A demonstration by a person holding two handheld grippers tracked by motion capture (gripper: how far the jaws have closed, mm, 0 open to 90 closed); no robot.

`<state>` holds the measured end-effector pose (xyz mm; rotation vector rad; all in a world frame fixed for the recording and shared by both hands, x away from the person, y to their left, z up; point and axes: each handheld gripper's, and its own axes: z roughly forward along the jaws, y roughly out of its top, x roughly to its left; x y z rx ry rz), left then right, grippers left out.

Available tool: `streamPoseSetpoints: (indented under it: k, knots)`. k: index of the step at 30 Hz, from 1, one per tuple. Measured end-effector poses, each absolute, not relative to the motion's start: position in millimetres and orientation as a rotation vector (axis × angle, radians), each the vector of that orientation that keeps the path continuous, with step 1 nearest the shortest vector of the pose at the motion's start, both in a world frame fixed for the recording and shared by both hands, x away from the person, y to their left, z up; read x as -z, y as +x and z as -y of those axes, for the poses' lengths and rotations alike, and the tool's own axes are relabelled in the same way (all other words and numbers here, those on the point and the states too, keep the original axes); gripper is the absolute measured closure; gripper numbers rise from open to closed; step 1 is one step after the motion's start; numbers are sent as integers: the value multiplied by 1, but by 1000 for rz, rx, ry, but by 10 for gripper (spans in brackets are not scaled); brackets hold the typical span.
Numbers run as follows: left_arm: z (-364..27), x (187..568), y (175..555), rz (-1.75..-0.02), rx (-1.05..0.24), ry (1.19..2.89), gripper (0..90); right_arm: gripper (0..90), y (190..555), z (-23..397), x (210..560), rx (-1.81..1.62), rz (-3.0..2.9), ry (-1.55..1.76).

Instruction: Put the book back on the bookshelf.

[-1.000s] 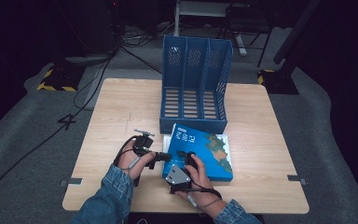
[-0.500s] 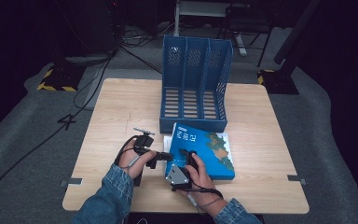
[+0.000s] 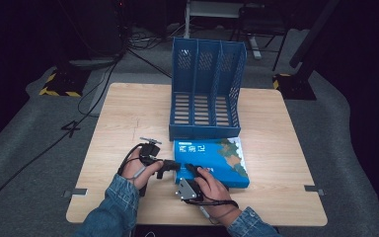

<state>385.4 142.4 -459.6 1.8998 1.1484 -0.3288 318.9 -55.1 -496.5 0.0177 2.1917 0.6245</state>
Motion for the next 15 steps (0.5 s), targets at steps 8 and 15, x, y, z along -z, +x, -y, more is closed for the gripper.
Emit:
streamPoseSetpoints:
  k: [8,15]
  knots:
    - [-162,454,383,-1021,168,1852,461,594,327,59,478,-687,-2274,65]
    - [-180,462,386,-983,-125,1973,391,605,336,74,449,-820,-2305,170]
